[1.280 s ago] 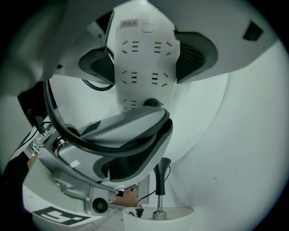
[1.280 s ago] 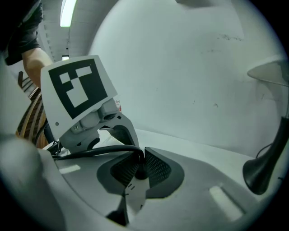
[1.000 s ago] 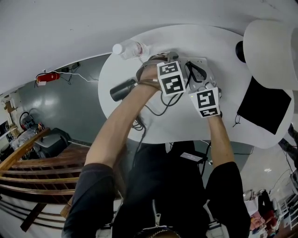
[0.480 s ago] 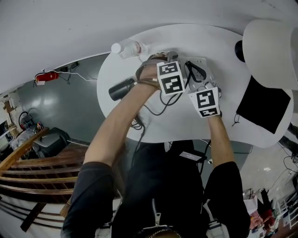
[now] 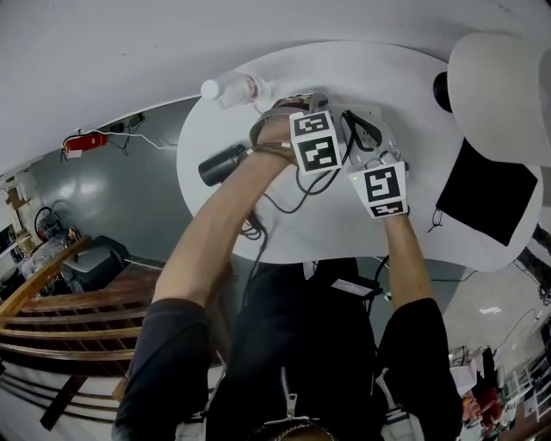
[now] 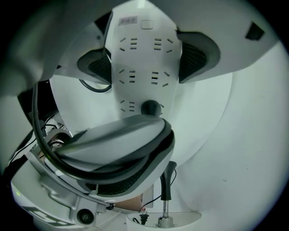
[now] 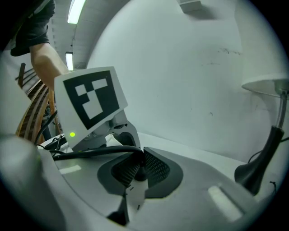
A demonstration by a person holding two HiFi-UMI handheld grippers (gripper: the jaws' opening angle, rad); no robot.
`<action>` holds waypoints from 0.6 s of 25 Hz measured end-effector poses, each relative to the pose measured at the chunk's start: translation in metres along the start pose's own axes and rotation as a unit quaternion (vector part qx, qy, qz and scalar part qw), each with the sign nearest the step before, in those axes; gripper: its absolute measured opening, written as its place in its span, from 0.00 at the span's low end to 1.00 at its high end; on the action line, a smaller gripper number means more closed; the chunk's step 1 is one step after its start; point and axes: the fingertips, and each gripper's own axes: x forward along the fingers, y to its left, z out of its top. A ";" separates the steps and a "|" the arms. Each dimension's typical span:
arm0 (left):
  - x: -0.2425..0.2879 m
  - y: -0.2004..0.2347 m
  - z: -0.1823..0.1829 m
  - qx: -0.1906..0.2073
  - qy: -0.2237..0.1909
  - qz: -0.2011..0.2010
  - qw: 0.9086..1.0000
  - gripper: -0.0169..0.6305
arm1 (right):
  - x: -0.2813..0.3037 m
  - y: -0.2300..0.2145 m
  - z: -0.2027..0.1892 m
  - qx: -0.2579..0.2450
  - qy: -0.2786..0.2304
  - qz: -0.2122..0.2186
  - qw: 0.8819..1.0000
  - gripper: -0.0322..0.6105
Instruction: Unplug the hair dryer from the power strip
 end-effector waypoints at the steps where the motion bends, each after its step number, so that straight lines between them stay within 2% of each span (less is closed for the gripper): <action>1: 0.000 0.000 0.000 -0.001 0.000 -0.001 1.000 0.69 | -0.006 0.000 0.007 -0.003 -0.017 -0.002 1.000 0.09; 4: 0.001 0.002 0.001 0.001 -0.002 -0.005 1.000 0.70 | -0.025 -0.017 0.055 -0.034 -0.068 -0.023 0.997 0.09; 6: 0.001 0.003 0.000 0.001 -0.003 -0.005 1.000 0.70 | -0.027 -0.023 0.074 -0.081 -0.069 -0.020 0.994 0.09; 8: 0.001 0.000 -0.001 -0.002 -0.002 -0.009 1.000 0.70 | -0.031 -0.023 0.068 -0.099 -0.052 -0.006 0.994 0.09; 10: 0.002 -0.001 -0.001 -0.003 -0.002 -0.013 1.000 0.70 | -0.036 -0.021 0.052 -0.090 -0.032 0.001 0.995 0.10; 15: 0.000 0.000 0.001 -0.002 -0.010 -0.017 1.000 0.71 | -0.046 -0.021 0.026 -0.029 -0.012 -0.013 0.999 0.10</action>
